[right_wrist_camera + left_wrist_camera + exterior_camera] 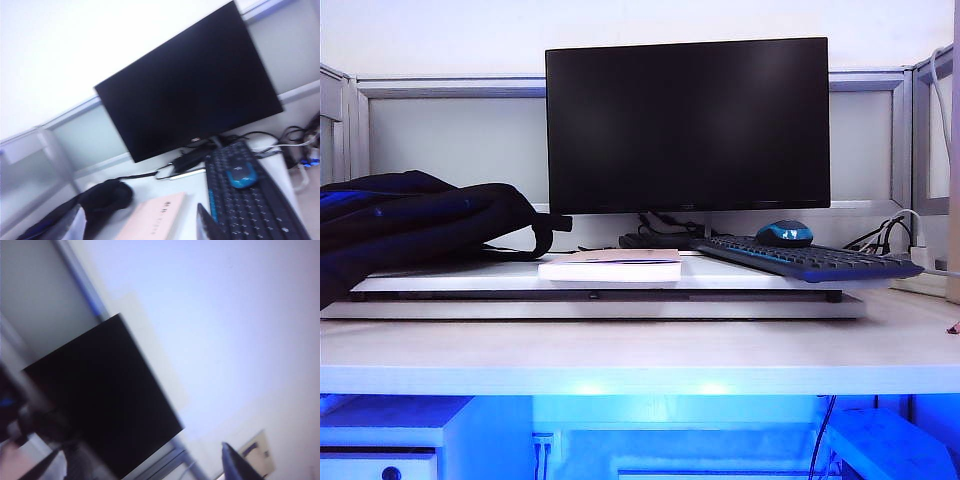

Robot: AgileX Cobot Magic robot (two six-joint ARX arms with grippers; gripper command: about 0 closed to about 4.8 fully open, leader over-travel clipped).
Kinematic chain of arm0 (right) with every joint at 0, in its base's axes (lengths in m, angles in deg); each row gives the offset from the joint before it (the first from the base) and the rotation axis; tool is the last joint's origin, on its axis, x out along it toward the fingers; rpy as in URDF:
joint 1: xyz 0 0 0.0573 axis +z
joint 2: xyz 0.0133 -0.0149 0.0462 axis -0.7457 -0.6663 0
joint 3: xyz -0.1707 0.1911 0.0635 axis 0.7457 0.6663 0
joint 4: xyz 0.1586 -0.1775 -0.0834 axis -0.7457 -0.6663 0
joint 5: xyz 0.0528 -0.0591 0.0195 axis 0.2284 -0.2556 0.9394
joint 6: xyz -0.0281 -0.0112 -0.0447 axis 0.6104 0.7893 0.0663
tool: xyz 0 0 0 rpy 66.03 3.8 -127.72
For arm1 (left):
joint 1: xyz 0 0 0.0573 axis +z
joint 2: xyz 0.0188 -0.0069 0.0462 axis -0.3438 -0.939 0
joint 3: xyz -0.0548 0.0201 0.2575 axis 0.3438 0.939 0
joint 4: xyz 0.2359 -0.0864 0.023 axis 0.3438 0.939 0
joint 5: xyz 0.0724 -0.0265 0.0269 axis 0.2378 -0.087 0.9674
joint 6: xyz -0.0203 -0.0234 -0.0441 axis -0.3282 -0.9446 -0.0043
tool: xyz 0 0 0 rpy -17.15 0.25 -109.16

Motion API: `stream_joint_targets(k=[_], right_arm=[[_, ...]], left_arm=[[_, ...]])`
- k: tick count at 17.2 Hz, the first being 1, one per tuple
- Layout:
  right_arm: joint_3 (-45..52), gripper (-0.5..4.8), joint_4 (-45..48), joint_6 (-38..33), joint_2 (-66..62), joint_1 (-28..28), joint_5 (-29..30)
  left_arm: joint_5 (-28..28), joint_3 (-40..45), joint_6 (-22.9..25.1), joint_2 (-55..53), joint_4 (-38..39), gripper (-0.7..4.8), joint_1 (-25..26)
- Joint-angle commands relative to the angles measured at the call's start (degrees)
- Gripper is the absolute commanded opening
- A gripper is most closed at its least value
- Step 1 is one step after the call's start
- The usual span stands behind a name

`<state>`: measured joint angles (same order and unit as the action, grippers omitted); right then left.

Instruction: Pick up the book on the desk and put it into the open backpack.

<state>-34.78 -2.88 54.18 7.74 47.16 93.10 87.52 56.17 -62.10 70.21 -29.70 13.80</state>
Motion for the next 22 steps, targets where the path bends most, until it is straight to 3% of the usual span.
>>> stream_joint_targets(k=[1, 5, 6, 10, 13, 18, 22], right_arm=[[-1.9, 2.85, 4.6, -0.9, -2.4, 0.1, 1.1], [-5.0, 2.85, 7.9, -3.2, -8.9, 0.1, 2.2], [-6.3, 2.86, 7.9, -3.2, -11.5, 0.1, 3.9], [-12.1, 3.91, 8.1, -5.9, -23.8, 0.5, 12.2], [-15.2, 4.77, 8.2, -6.4, -32.1, 4.1, 12.9], [-16.5, 4.77, 14.1, -6.4, -46.4, 14.3, 12.3], [-16.7, 4.79, 22.9, -11.9, -59.7, 18.7, 11.6]], left_arm=[[-0.3, -5.5, 3.1, -6.6, -3.3, 4.18, 0.0], [-6.2, -10.3, 1.9, -20.3, -8.8, 4.21, 0.0], [-7.8, -11.3, 0.1, -25.6, -11.0, 4.58, 0.1], [-11.5, -15.3, -2.3, -41.7, -15.3, 4.73, 2.0], [-16.0, -18.1, -6.1, -51.1, -17.2, 4.74, 7.3], [-25.3, -21.3, -8.2, -61.4, -17.7, 4.74, 18.3], [-24.8, -21.6, -7.2, -63.5, -17.9, 4.74, 20.9]])
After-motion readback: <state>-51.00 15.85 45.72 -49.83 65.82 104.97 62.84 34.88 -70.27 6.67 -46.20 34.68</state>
